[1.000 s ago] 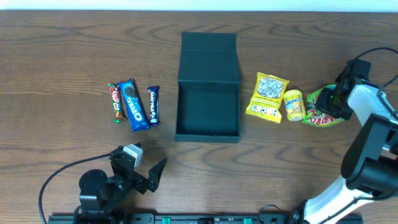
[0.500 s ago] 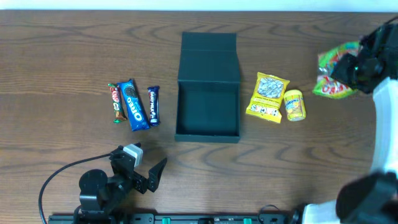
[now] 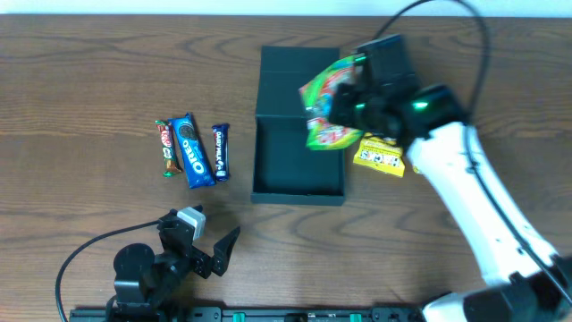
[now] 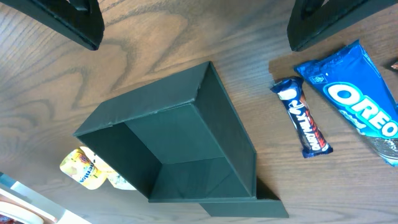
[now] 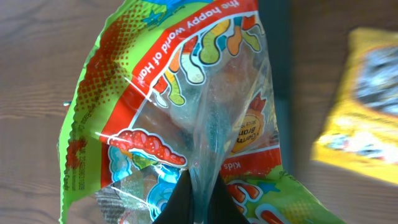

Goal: Pack container
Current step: 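Carry the Haribo bag into the black box and release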

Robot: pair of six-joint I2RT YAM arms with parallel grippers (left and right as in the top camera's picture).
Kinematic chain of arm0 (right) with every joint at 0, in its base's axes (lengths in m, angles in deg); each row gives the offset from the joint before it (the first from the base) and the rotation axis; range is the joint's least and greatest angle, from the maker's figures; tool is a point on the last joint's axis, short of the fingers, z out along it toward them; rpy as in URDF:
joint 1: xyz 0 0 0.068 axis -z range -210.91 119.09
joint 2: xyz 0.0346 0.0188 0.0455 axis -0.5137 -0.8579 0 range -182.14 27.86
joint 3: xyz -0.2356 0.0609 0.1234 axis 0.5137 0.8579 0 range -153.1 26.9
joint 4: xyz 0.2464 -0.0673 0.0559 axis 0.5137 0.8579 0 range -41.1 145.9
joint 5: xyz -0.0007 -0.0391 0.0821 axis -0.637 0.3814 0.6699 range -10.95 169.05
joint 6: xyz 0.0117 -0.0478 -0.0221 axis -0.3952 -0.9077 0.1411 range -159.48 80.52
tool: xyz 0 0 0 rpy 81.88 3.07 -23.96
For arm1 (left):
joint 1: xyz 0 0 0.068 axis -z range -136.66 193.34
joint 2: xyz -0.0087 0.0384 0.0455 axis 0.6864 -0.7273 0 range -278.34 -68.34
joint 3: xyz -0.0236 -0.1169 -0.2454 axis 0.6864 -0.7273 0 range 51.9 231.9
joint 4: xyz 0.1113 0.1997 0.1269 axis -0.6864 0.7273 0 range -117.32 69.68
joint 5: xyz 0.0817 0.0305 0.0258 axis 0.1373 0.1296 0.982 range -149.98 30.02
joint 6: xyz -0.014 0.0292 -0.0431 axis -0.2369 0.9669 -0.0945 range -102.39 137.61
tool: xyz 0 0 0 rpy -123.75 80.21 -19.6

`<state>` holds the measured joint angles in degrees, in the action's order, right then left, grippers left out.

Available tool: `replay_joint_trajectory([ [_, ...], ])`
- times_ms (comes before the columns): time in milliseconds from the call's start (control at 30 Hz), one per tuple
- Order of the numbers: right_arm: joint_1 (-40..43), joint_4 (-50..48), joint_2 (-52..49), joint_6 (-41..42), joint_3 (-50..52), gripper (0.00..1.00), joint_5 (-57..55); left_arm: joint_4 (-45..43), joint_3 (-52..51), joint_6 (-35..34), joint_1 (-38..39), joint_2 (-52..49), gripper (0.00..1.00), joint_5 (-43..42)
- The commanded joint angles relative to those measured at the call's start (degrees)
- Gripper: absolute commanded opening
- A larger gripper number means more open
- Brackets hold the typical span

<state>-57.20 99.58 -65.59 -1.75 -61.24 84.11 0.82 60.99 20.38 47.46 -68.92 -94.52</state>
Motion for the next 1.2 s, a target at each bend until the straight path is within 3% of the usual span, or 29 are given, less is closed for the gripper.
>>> replay_joint_trajectory([
  [0, -4.24, -0.98, -3.54, 10.80, -0.68, 0.01, -3.67, 0.31, -1.05, -0.42, -0.35, 0.33, 0.95, -0.85],
  [233, -10.62, -1.57, -11.67, 21.62, -0.68, 0.01, -5.33, 0.31, -1.05, -0.42, -0.35, 0.33, 0.95, -0.85],
  [533, -12.81, -1.42, -14.69, 23.10, -0.68, 0.01, -8.24, 0.31, -1.05, -0.42, -0.35, 0.33, 0.95, -0.85],
  [567, -12.81, -1.42, -14.69, 23.10, -0.68, 0.06, -8.24, 0.31, -1.05, -0.44, -0.35, 0.33, 0.95, -0.85],
  [600, -12.79, -1.42, -14.69, 23.08, -0.68, 0.27, -8.22, 0.31, -1.05, -0.42, -0.35, 0.33, 0.95, -0.87],
  [633, -12.81, -1.38, -14.69, 23.04, -0.68, 0.62, -8.02, 0.31, -1.05, -0.42, -0.35, 0.33, 0.95, -0.85],
  [667, -12.81, -1.40, -14.69, 22.62, -0.68, 0.86, -7.37, 0.31, -1.05, -0.42, -0.35, 0.33, 0.95, -0.85],
  [733, -12.79, -1.46, -14.69, 21.05, -0.68, 0.95, -6.34, 0.31, -1.05, -0.42, -0.35, 0.33, 0.95, -0.85],
  [800, -12.70, -1.46, -14.67, 19.52, -0.70, 0.94, -6.29, 0.31, -1.05, -0.42, -0.35, 0.33, 0.95, -0.85],
  [900, -12.26, -1.40, -14.60, 17.05, -0.70, 0.84, -6.29, 0.31, -1.05, -0.42, -0.35, 0.33, 0.95, -0.87],
  [1067, -11.39, -1.38, -14.91, 11.72, -0.68, 0.27, -7.87, 0.31, -1.05, -0.42, -0.35, 0.33, 0.95, -0.85],
  [1167, -11.39, -1.49, -15.80, 9.90, -0.68, 0.10, -11.10, 0.31, -1.05, -0.42, -0.35, 0.33, 0.95, -0.85],
])
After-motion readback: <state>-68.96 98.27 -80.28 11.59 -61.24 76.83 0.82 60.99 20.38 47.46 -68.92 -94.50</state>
